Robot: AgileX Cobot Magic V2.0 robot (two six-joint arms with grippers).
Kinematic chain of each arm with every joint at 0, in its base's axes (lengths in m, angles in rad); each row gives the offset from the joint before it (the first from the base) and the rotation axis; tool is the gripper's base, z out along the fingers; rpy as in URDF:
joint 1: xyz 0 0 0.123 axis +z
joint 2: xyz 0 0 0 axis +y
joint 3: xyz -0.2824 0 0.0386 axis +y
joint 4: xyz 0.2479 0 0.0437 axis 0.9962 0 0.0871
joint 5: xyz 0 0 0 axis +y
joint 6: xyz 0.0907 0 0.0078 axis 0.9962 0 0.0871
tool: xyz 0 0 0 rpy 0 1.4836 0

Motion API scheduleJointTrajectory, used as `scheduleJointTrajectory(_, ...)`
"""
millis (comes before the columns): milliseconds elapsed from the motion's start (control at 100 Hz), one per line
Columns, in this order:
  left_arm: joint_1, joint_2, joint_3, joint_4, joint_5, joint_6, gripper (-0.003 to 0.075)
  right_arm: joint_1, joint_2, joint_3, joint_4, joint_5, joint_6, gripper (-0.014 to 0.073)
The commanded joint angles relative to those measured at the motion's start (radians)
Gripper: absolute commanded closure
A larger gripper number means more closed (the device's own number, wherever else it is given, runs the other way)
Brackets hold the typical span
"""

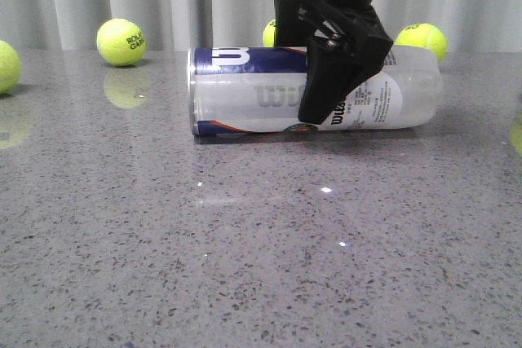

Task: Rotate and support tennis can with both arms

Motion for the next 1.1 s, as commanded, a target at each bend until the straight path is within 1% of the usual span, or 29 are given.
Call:
scheduleJointTrajectory(0,-0.005,-0.040,0.047,-0.001,-0.076,-0.009,0.0741,0.000,-0.051,-0.035,0.009,-0.011,-0.007,-0.0056)
scheduleJointTrajectory(450,-0.005,-0.040,0.047,-0.001,-0.076,-0.009,0.0741,0.000,-0.052,-0.035,0.009,0.009,0.010,-0.0056)
scheduleJointTrajectory(1090,-0.005,-0.040,0.047,-0.001,-0.076,-0.009,0.0741,0.000,-0.110,-0.036,0.009,0.013,0.010,-0.0056)
